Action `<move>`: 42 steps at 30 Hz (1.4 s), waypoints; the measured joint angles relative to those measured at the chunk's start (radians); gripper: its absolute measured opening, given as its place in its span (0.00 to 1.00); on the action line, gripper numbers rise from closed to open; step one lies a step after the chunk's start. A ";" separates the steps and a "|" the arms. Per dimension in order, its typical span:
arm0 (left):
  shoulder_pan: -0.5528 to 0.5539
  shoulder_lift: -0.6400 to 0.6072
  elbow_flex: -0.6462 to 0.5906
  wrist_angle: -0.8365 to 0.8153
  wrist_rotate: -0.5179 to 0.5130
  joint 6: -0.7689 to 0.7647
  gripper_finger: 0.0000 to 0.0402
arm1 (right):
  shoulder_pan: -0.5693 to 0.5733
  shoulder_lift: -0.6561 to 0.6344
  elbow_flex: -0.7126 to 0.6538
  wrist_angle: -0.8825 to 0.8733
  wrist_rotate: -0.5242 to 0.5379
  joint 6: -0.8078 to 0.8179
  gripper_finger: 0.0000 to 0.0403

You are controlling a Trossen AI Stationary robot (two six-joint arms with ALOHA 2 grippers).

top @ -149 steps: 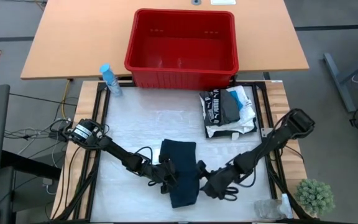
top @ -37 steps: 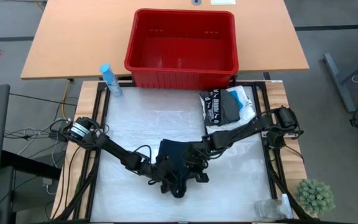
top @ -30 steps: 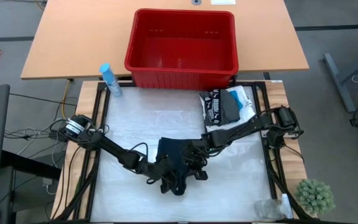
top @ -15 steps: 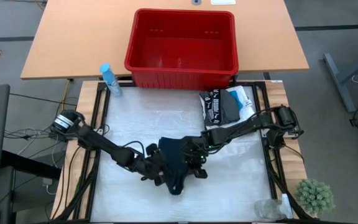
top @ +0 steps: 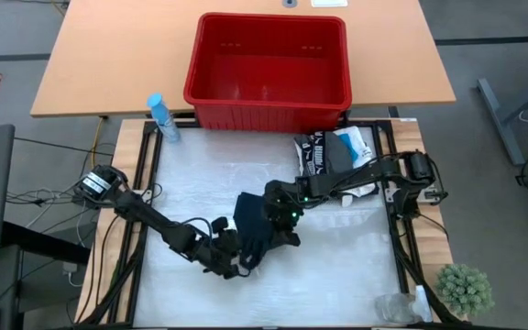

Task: Fold laundry
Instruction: Fold the black shorts

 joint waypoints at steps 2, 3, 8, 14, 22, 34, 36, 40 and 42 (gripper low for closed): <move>-0.006 0.000 -0.031 -0.002 0.000 -0.034 0.00 | -0.017 -0.005 0.000 0.000 -0.013 0.000 0.05; -0.008 0.000 -0.045 0.006 -0.005 -0.053 0.00 | -0.026 -0.006 0.000 0.004 -0.018 0.000 0.05; -0.009 0.000 -0.117 0.110 -0.009 -0.096 0.00 | -0.066 -0.007 0.000 -0.005 -0.061 0.017 0.05; -0.003 -0.010 -0.125 0.146 0.019 -0.070 0.00 | -0.089 -0.013 0.000 -0.008 -0.088 0.033 0.05; 0.007 -0.084 -0.121 0.145 0.003 -0.017 0.00 | -0.149 -0.087 0.000 -0.044 -0.002 0.094 0.05; 0.121 -0.164 -0.121 0.084 -0.043 0.158 0.00 | -0.188 -0.112 0.000 -0.125 0.228 0.254 0.05; 0.144 -0.171 -0.121 0.063 -0.054 0.171 0.00 | -0.183 -0.112 0.000 -0.121 0.237 0.256 0.05; 0.187 -0.175 -0.121 0.022 -0.114 0.215 0.00 | -0.183 -0.114 0.000 -0.134 0.285 0.296 0.05; 0.204 -0.175 -0.121 0.031 -0.122 0.252 0.00 | -0.183 -0.114 0.000 -0.129 0.296 0.296 0.05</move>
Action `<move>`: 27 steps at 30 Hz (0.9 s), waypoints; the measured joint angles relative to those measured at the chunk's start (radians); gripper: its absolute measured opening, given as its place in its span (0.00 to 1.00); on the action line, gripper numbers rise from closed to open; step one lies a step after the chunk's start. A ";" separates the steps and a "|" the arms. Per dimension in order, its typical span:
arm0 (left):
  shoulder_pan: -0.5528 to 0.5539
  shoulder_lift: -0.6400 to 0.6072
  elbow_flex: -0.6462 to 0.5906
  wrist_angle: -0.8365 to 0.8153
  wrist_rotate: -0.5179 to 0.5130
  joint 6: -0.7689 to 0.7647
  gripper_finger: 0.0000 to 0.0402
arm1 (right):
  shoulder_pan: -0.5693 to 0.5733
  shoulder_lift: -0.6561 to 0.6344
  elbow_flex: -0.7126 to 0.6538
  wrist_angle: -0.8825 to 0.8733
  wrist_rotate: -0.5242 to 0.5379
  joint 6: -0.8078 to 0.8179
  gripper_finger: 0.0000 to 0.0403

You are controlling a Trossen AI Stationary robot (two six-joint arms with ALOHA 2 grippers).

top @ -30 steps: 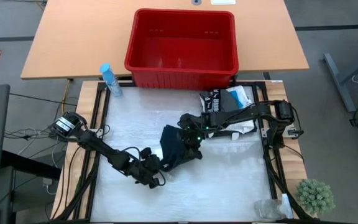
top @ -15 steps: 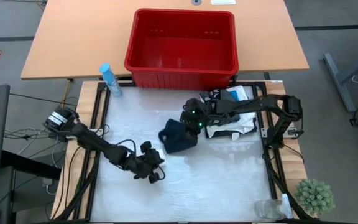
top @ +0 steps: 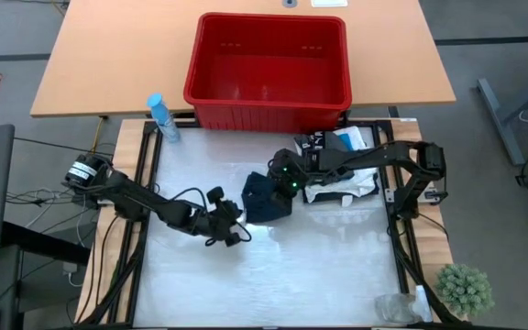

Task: Fold laundry
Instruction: Fold the black shorts

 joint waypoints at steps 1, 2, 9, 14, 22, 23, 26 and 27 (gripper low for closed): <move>0.005 0.000 0.000 0.008 0.000 0.013 0.00 | 0.000 0.000 0.000 0.001 0.014 0.002 0.05; 0.007 0.000 0.000 0.022 0.000 0.021 0.00 | 0.000 0.000 0.000 -0.001 0.029 0.006 0.05; -0.006 0.000 0.000 0.158 0.017 0.146 0.00 | -0.003 0.000 0.000 -0.010 0.093 0.049 0.05; 0.018 0.000 -0.043 0.261 0.017 0.168 0.00 | -0.006 0.001 0.000 -0.010 0.105 0.082 0.05; 0.107 0.000 -0.140 0.445 0.064 0.171 0.00 | -0.010 0.001 0.000 0.004 0.109 0.093 0.05; 0.116 0.000 -0.140 0.455 0.087 0.184 0.00 | -0.011 0.001 0.000 0.006 0.114 0.097 0.05; 0.128 0.000 -0.140 0.509 0.159 0.244 0.00 | -0.016 0.001 0.000 0.007 0.119 0.098 0.05; 0.129 0.000 -0.140 0.523 0.175 0.257 0.00 | -0.018 0.001 0.000 0.008 0.120 0.098 0.05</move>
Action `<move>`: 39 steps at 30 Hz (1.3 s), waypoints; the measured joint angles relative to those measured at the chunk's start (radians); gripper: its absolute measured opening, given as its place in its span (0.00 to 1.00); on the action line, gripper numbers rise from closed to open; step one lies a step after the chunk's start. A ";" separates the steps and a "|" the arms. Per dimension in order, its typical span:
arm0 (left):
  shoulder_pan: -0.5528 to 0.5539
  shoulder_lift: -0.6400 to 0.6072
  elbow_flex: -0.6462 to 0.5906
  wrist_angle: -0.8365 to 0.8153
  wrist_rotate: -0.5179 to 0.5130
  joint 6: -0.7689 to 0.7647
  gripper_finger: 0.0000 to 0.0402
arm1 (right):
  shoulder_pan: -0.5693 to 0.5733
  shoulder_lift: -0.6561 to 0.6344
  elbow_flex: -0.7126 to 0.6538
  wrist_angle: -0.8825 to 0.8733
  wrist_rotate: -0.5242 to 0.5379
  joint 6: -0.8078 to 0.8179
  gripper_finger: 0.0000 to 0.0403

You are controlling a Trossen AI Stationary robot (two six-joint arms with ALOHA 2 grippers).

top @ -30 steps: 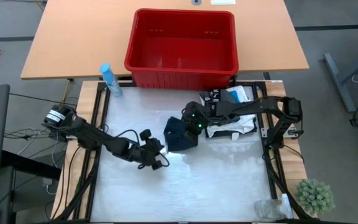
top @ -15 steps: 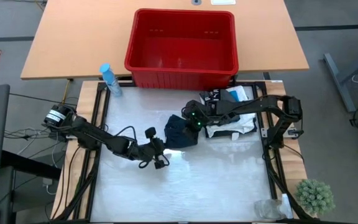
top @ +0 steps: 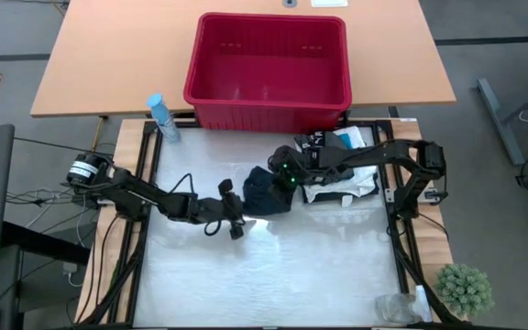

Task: Fold laundry
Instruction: Fold the black shorts

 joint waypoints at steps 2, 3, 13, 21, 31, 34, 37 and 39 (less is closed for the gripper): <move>0.000 0.013 0.001 0.024 0.017 0.018 0.00 | -0.005 0.000 0.000 0.006 0.000 0.000 0.05; 0.001 0.024 0.003 0.029 0.018 0.023 0.00 | -0.005 0.000 0.000 0.008 0.000 0.000 0.05; 0.039 0.122 0.008 0.071 -0.036 0.053 0.00 | -0.004 0.000 0.000 0.052 -0.002 0.000 0.05; 0.119 0.125 0.010 0.074 0.025 0.070 0.00 | -0.002 0.000 0.000 0.052 -0.005 0.007 0.05; 0.139 0.136 0.009 0.080 0.105 0.056 0.00 | -0.002 0.000 0.000 0.052 -0.005 0.007 0.05; 0.139 0.184 0.008 0.108 0.108 0.056 0.00 | -0.002 0.000 0.000 0.053 -0.005 0.008 0.05; 0.139 0.231 0.008 0.143 0.110 0.056 0.00 | -0.001 0.000 0.000 0.055 -0.004 0.008 0.05; 0.138 0.242 0.008 0.138 0.084 0.048 0.00 | -0.002 0.000 0.000 0.056 -0.004 0.008 0.05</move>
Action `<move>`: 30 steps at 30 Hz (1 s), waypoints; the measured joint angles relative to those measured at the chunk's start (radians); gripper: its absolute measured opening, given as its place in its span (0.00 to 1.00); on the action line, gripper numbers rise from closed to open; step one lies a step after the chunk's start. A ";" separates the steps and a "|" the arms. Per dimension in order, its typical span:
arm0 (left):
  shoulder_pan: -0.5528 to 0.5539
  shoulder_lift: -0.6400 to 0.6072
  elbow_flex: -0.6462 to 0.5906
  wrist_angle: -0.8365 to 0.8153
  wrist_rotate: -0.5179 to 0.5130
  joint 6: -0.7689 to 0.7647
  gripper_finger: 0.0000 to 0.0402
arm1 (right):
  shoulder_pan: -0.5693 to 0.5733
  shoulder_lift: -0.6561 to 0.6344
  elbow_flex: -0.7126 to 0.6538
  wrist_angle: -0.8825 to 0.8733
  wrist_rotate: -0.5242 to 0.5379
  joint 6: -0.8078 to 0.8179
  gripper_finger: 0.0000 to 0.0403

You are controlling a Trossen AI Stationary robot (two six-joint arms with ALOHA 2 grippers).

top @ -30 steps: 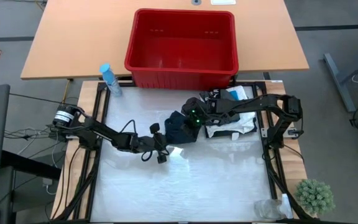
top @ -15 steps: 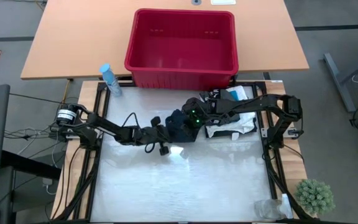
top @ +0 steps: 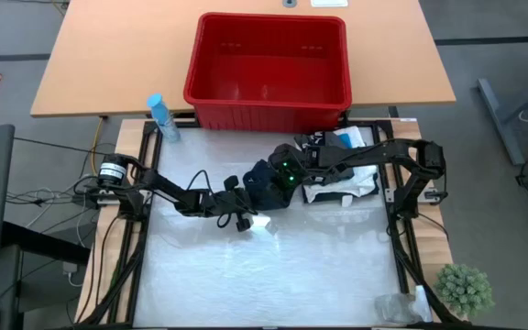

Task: Fold laundry
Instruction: Fold the black shorts

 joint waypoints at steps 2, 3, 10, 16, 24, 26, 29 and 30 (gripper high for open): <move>0.001 0.000 0.000 -0.005 -0.017 -0.003 0.00 | 0.000 0.000 0.000 0.002 0.001 0.008 0.05; 0.001 0.000 0.000 -0.006 -0.018 0.003 0.00 | 0.000 0.000 0.000 0.003 0.003 0.017 0.05; 0.005 0.000 0.000 -0.009 0.001 0.002 0.00 | 0.002 0.000 0.000 -0.030 0.060 0.161 0.11; 0.009 0.000 0.000 -0.009 0.003 -0.010 0.00 | 0.002 0.000 0.000 -0.131 0.111 0.179 0.21; 0.010 0.000 0.000 -0.009 0.003 -0.036 0.00 | 0.002 0.000 0.000 -0.245 0.165 0.176 0.31; 0.010 0.000 0.000 -0.009 0.003 -0.038 0.00 | -0.003 0.000 0.000 -0.227 0.164 0.160 0.35; 0.010 0.000 0.000 -0.009 0.003 -0.038 0.00 | -0.019 0.000 0.015 -0.259 0.165 0.157 0.40; 0.010 0.000 0.000 -0.009 0.003 -0.038 0.00 | -0.028 0.000 0.018 -0.268 0.165 0.158 0.41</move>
